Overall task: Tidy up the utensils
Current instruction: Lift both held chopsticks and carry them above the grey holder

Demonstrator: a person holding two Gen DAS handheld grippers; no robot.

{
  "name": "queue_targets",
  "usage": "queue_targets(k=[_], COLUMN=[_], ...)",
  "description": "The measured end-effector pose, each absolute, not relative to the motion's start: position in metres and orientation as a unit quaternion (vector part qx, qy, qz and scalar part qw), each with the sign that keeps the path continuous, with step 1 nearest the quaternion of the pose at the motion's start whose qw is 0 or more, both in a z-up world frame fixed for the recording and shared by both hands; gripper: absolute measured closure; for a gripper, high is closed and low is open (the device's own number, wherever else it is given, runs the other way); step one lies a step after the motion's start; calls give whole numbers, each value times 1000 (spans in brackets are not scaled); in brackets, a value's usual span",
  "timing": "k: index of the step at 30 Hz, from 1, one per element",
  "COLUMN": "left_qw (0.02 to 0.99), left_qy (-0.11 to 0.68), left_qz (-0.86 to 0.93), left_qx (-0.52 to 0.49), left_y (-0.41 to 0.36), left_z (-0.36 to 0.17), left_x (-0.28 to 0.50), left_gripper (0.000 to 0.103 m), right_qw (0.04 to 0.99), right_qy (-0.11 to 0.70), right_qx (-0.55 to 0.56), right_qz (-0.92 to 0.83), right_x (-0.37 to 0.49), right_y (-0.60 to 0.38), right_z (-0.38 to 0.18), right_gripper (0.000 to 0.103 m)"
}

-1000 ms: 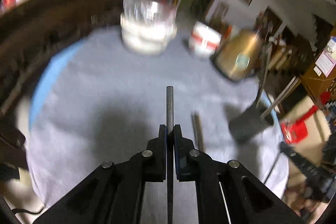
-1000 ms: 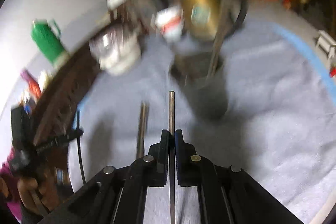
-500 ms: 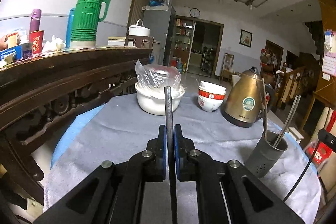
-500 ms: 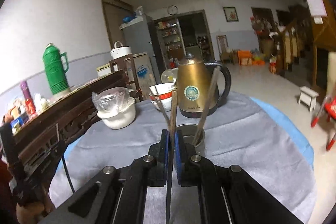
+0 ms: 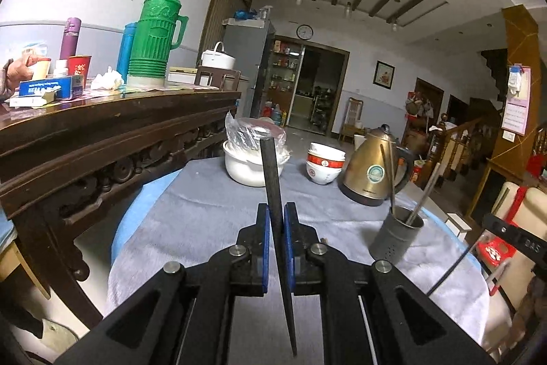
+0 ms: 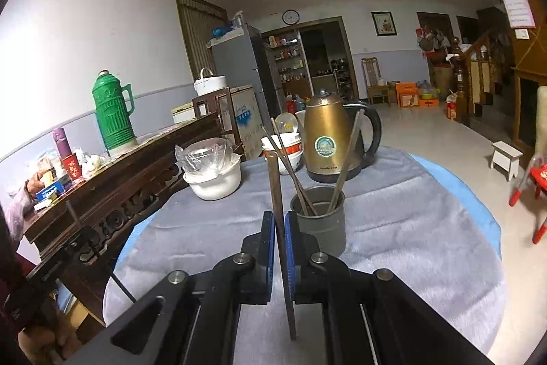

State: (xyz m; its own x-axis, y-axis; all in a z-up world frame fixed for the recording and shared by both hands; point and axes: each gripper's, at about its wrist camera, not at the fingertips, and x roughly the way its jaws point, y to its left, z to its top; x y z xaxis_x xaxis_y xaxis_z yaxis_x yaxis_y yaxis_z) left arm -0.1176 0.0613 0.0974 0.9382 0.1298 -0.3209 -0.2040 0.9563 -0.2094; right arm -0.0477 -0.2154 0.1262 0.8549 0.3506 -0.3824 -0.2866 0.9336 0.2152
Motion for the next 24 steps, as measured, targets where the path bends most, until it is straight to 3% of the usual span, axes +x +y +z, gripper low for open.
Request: queue_targets(k=[15,24], left_qw=[977,978], left_qy=[126,130], left_qz=[62,84], left_qx=[-158,-137], left_y=[62,61], left_z=[122,108], left_x=[-104,-100], left_gripper=[96,96], right_qw=[973,971], right_qy=[164,186], right_qx=[79,68], right_qz=[144,135], right_x=[-58,-53], right_y=[-231,-232], right_z=[154,133], right_gripper=[97,97])
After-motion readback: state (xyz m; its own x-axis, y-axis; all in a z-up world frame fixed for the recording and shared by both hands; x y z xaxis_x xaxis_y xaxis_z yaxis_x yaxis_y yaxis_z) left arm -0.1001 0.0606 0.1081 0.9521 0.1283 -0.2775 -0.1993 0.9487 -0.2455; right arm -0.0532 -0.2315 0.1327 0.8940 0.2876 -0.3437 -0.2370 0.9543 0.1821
